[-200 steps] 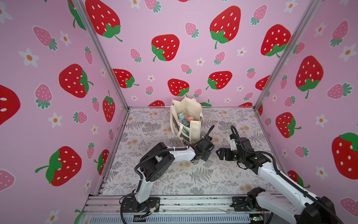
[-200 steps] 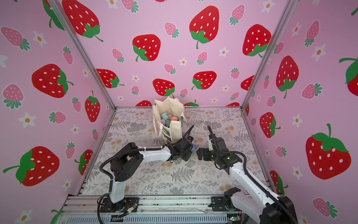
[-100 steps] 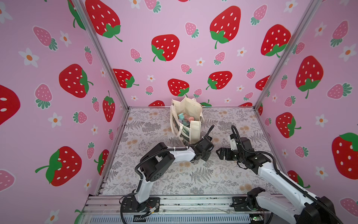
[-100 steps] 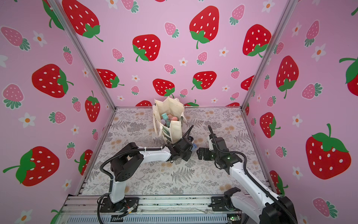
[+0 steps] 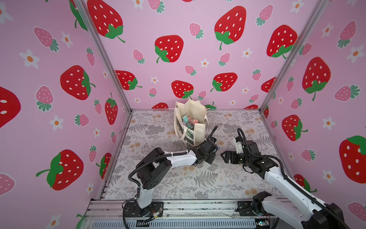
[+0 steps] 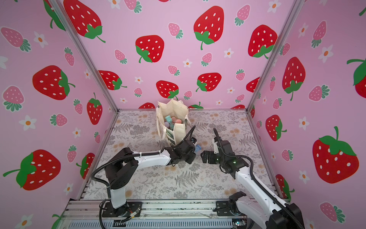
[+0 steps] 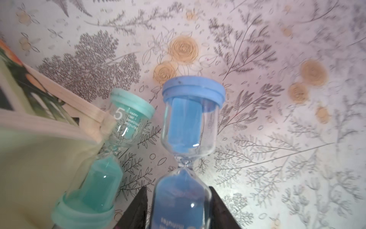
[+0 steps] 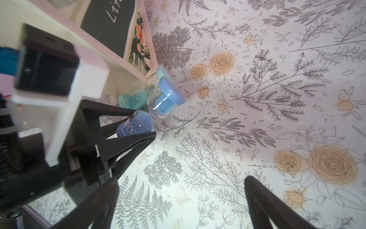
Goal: Put the hourglass into the canvas bag
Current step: Pick up the hourglass from the center of the board.
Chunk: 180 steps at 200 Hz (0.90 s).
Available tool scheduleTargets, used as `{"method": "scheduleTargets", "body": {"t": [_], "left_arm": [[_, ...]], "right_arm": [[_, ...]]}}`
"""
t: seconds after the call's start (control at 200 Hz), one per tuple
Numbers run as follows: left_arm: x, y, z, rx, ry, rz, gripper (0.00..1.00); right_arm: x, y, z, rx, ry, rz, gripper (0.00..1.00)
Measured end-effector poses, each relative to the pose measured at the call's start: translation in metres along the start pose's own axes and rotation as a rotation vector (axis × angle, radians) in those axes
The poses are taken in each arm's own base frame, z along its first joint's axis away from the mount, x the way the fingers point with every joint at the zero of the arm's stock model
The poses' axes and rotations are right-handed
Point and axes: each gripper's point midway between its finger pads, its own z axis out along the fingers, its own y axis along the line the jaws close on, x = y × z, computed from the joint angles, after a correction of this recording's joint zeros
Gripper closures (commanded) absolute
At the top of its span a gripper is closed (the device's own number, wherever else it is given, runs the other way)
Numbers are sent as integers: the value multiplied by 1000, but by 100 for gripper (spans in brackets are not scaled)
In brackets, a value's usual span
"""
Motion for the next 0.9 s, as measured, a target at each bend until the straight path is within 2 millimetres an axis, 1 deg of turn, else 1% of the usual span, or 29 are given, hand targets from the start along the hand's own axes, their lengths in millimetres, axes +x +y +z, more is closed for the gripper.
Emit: {"method": "scheduleTargets", "body": {"t": [0.11,0.26,0.49,0.615,0.76,0.9], "left_arm": [[-13,-4,-18,26,-41,-15,72],[-26,-7,-47,59,-88,-35,74],[-47,-9,-100,97,-175,-45,75],[-63,-10,-134,120,-241,-49,76],[-74,-1,-171,126,-298,-63,77],[-84,15,-192,102,-316,-87,77]], "right_arm": [[-3,3,-5,-11,-20,-5,1],[-9,8,-13,-34,-51,-31,1],[-31,26,-34,-91,-133,-74,1],[-41,38,-43,-134,-162,-101,1],[-53,53,-52,-197,-200,-137,1],[-67,68,-59,-252,-234,-163,1]]}}
